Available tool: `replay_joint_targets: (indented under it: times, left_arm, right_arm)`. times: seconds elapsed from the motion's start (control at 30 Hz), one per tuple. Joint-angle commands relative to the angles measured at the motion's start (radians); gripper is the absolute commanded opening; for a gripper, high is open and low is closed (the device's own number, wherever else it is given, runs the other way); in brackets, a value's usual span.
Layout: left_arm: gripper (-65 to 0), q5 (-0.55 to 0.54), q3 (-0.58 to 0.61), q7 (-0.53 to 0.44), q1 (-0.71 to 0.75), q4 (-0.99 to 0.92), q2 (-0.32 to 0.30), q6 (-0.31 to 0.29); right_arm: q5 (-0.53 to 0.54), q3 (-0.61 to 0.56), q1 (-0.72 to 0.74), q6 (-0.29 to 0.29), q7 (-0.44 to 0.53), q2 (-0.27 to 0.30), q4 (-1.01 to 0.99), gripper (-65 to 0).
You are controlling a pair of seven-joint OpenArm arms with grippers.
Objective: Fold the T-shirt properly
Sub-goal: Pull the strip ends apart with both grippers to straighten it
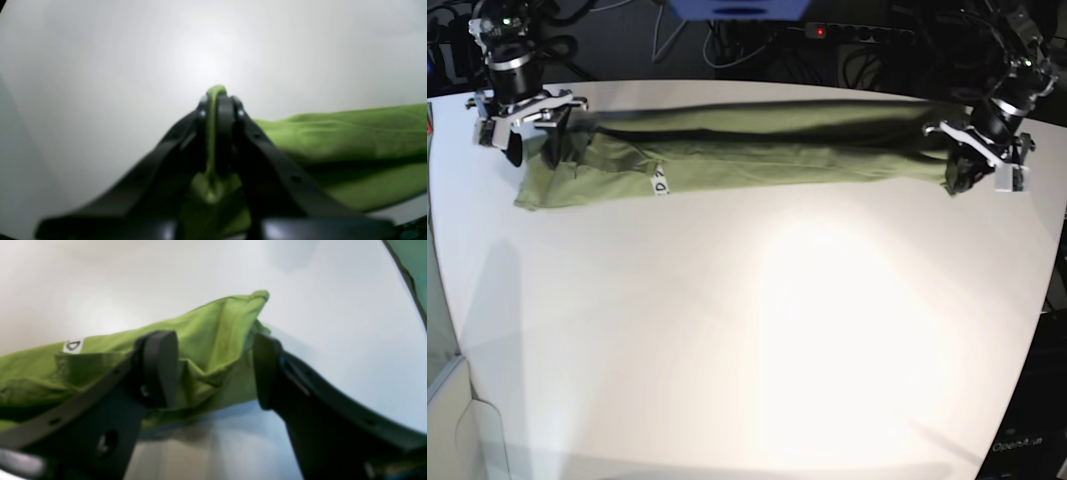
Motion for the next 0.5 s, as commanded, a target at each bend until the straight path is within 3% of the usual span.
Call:
replay_joint_targets:
  times: [0.0, 0.07, 0.23, 0.47]
  left_arm:
    - [-63.0, -0.016, -0.002, -0.027, -0.001, 0.015, -0.013, -0.002]
    - [-63.0, -0.016, 0.0, -0.028, -0.001, 0.015, -0.013, -0.002]
    - [-63.0, 0.084, 0.001, -0.028, -0.033, 0.008, -0.003, -0.002]
    - [-63.1, 0.188, 0.001, -0.028, -0.054, -0.032, 0.028, -0.002]
  right_arm:
    - [0.013, -0.006, -0.009, 0.003, 0.029, 0.003, 0.017, -30.2]
    - [0.013, -0.003, -0.009, 0.003, 0.029, 0.003, 0.02, -35.8]
    - [0.012, 0.002, -0.009, 0.003, 0.026, 0.009, 0.022, -64.0]
    - [0.012, 0.002, -0.011, 0.003, 0.025, 0.009, 0.017, -64.3]
